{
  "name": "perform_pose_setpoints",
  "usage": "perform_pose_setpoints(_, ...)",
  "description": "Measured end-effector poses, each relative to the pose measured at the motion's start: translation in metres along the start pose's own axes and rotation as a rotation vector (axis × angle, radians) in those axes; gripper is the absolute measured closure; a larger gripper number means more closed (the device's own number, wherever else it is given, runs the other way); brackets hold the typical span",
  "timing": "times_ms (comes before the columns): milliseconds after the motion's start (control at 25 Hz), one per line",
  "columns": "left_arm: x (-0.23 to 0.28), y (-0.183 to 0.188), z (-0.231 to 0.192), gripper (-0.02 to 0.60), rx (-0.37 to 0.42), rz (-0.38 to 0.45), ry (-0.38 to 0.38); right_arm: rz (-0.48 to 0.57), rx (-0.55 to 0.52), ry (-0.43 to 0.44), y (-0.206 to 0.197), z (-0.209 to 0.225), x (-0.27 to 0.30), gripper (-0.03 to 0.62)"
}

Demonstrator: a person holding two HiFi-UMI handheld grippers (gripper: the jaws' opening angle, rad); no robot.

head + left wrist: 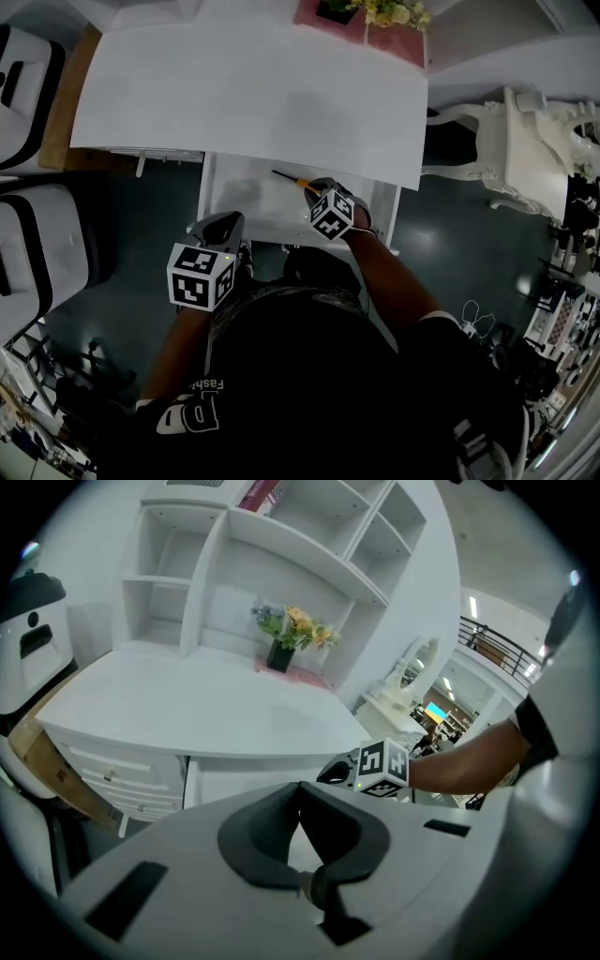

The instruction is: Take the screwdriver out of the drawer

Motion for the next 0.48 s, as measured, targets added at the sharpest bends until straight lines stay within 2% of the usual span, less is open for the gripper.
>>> perform_pose_setpoints(480, 0.000, -0.008, -0.004, 0.568, -0.071, -0.027, 0.041, -0.119, -0.093, 0.036, -0.001, 0.006, 0.050, 0.511)
Point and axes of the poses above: the fingertips, and each gripper's own axes: x forward along the fingers, z to its right, y out of its top, the point moved 10 cm from there along -x, backward along the fingers, and after that the axes turned 11 degrees about x, right-handed, at the moved point
